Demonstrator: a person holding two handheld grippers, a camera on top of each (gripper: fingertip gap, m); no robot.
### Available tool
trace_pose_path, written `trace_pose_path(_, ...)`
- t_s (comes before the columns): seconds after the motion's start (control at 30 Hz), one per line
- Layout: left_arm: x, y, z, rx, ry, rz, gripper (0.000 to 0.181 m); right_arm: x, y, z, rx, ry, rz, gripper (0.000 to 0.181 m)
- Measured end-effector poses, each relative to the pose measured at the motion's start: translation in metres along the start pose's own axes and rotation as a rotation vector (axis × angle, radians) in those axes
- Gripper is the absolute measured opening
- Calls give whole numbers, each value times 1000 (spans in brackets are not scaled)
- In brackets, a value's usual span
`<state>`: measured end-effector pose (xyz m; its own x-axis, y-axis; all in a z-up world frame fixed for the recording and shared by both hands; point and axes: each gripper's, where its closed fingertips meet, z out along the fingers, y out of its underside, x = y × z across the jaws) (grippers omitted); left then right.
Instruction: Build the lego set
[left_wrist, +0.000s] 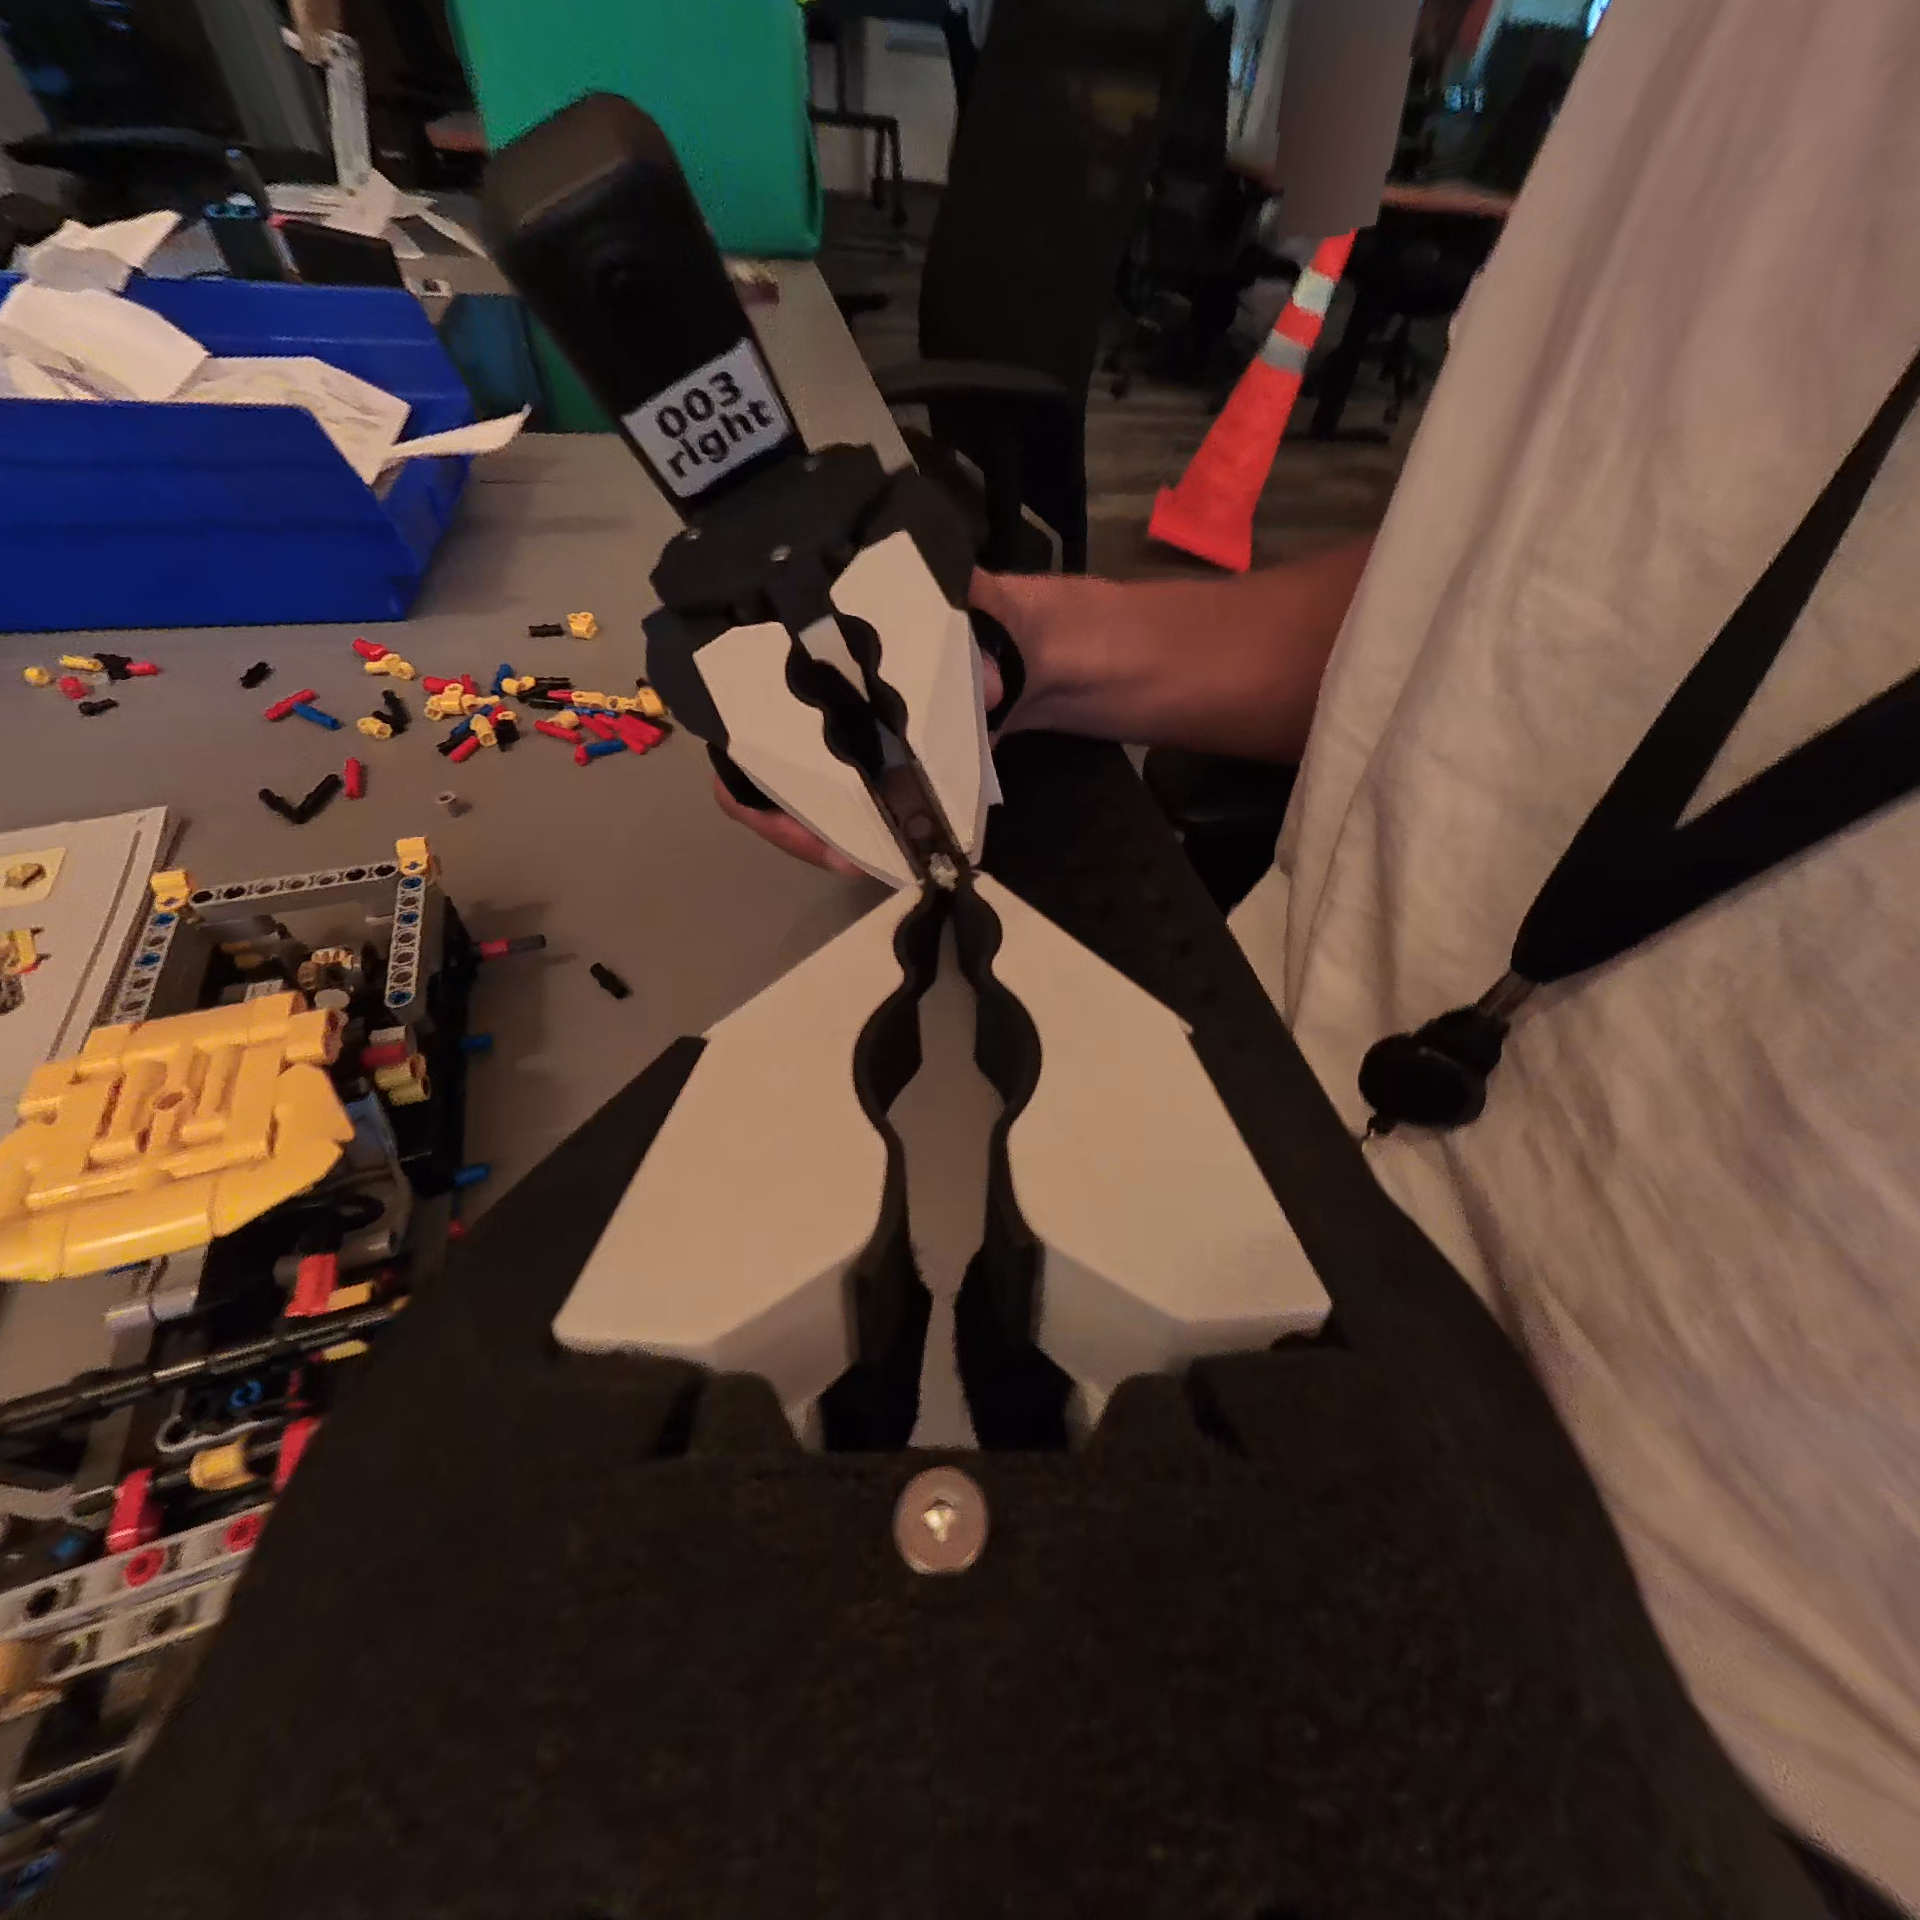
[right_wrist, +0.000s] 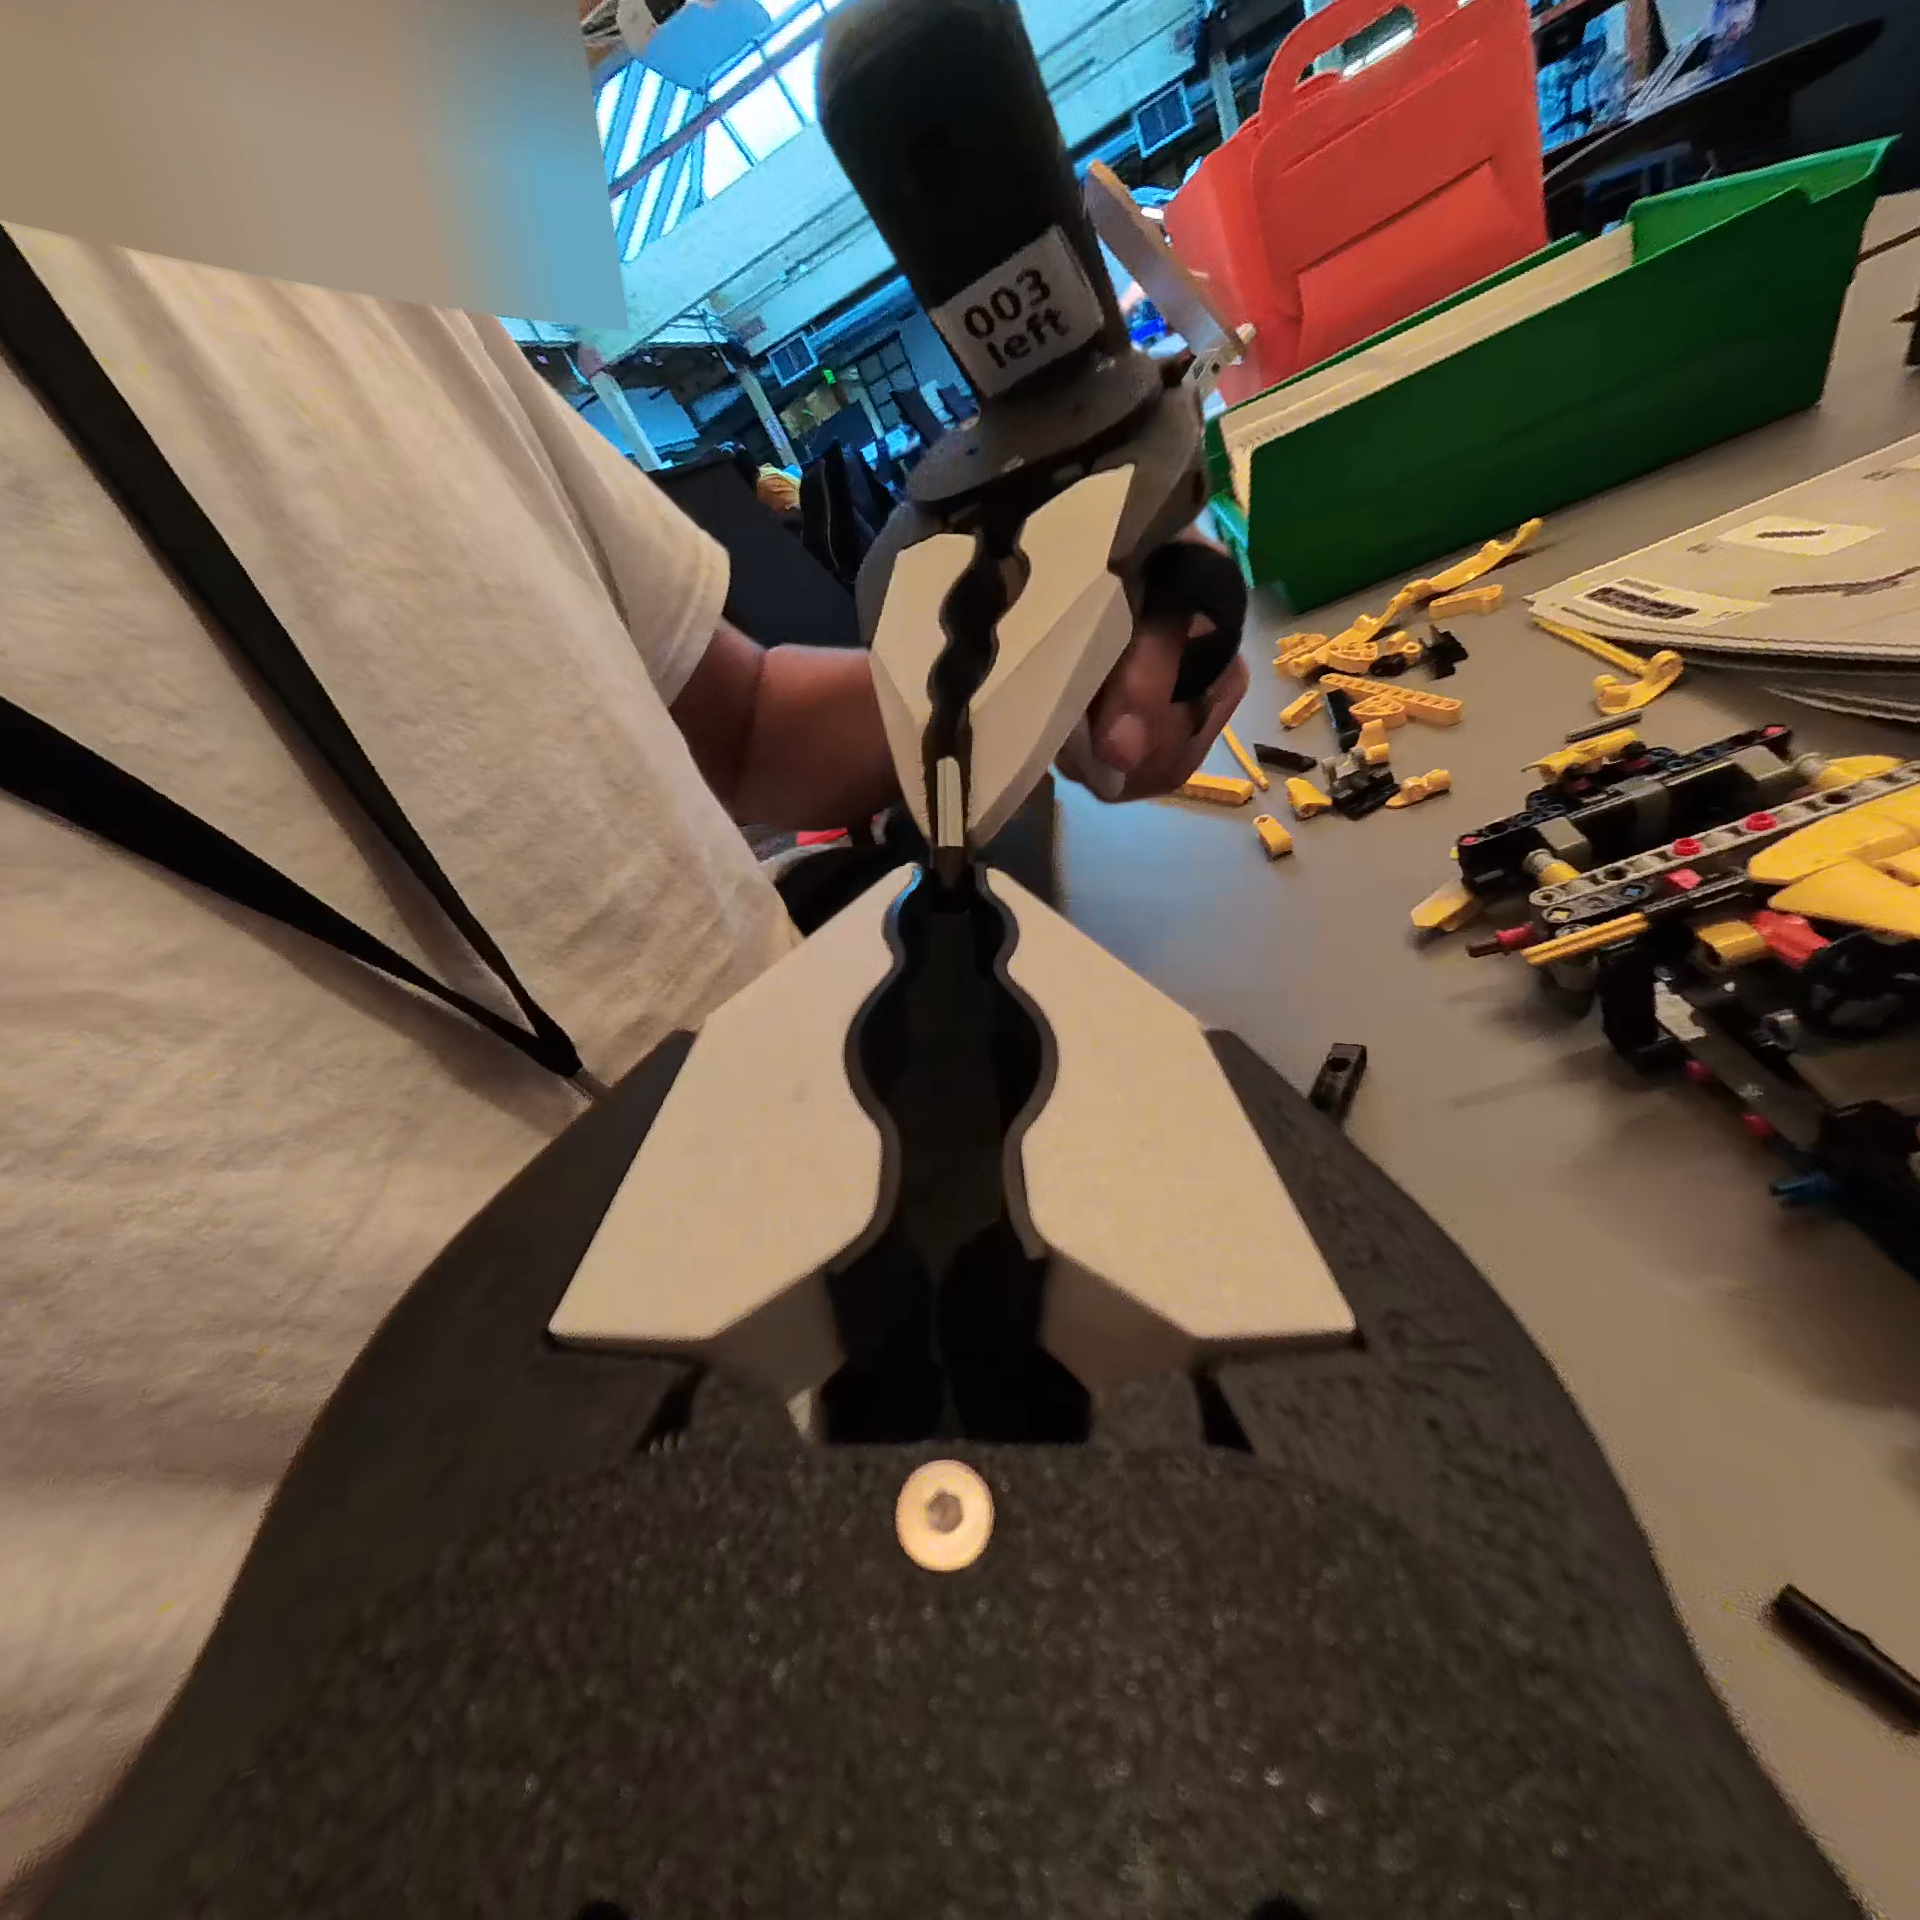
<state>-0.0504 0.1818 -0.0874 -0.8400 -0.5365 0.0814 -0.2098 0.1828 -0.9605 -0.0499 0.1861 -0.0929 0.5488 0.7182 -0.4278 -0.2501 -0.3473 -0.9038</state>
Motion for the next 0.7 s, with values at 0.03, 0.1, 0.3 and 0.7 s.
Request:
trace_pose_path(0.03,1,2,0,-35,10,31,2,1,2,1,-10,-3,11,7)
trace_pose_path(0.1,2,5,1,-91,32,97,2,0,5,2,-18,-20,33,7)
trace_pose_path(0.3,6,14,4,-168,101,211,1,-3,2,-4,10,-70,82,6)
trace_pose_path(0.7,2,33,9,-242,136,146,0,11,15,-6,-66,8,76,6)
